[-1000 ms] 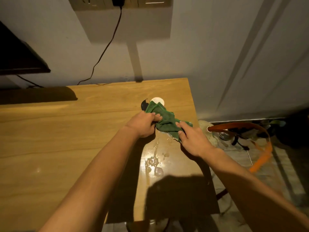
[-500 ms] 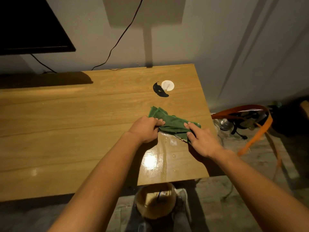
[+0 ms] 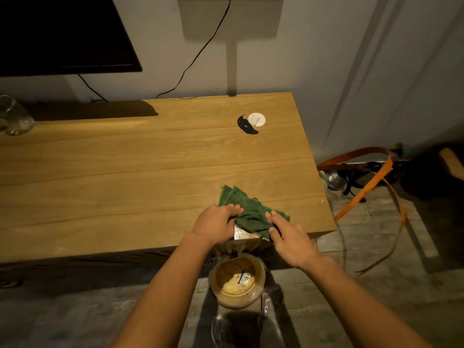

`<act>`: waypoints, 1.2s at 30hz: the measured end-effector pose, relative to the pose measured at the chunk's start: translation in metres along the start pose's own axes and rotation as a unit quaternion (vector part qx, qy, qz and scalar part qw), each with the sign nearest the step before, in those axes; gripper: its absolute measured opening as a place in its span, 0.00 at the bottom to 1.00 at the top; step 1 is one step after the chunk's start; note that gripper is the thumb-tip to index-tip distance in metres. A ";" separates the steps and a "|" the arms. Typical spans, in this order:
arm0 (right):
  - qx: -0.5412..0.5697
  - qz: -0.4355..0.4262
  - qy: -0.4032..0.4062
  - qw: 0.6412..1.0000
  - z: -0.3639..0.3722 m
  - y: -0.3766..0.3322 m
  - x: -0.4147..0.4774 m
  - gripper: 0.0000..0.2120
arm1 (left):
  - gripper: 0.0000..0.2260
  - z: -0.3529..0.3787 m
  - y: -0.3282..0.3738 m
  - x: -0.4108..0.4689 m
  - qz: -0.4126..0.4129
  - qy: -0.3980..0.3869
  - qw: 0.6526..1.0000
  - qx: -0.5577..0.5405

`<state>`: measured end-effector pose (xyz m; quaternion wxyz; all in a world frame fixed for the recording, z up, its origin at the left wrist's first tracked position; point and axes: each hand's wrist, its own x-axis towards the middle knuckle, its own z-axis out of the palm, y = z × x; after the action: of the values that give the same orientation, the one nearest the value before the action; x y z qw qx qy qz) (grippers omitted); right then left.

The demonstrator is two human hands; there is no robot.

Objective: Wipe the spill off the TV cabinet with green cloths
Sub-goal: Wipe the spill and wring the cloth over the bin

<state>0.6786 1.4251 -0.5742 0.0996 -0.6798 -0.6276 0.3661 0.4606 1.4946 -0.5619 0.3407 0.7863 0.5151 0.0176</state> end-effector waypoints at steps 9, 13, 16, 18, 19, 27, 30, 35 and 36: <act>0.032 -0.035 -0.039 0.998 0.045 -0.042 -0.059 0.10 | 0.20 0.017 0.002 -0.075 -0.073 0.021 0.997 -0.032; 0.025 -0.002 -0.068 0.997 0.053 -0.037 -0.063 0.09 | 0.18 0.024 -0.001 -0.105 -0.123 0.025 0.992 -0.024; 0.027 0.021 -0.082 0.996 0.056 -0.034 -0.061 0.07 | 0.18 0.037 -0.001 -0.118 -0.165 -0.003 0.986 -0.032; 0.005 0.024 -0.092 0.995 0.054 -0.032 -0.057 0.07 | 0.19 0.040 -0.003 -0.120 -0.182 -0.011 0.982 -0.052; -0.011 0.022 -0.095 0.995 0.052 -0.031 -0.055 0.07 | 0.19 0.040 -0.004 -0.119 -0.185 -0.022 0.981 -0.054; -0.079 0.000 -0.125 0.989 0.028 -0.032 -0.040 0.11 | 0.19 0.033 -0.008 -0.115 -0.193 -0.084 0.977 -0.040; -0.067 0.002 -0.144 0.987 0.020 -0.033 -0.036 0.11 | 0.19 0.026 -0.008 -0.113 -0.202 -0.086 0.976 -0.012; 0.003 0.022 -0.165 0.986 -0.011 -0.037 -0.022 0.07 | 0.14 -0.011 0.001 -0.098 -0.182 -0.147 0.970 -0.062; 0.010 0.020 -0.173 0.985 -0.020 -0.038 -0.018 0.07 | 0.13 -0.021 0.006 -0.093 -0.176 -0.156 0.969 -0.077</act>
<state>0.6621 1.4221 -0.5305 -0.0110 -0.6179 -0.6175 0.4866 0.4133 1.4275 -0.5120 0.4741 0.6479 0.5829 -0.1257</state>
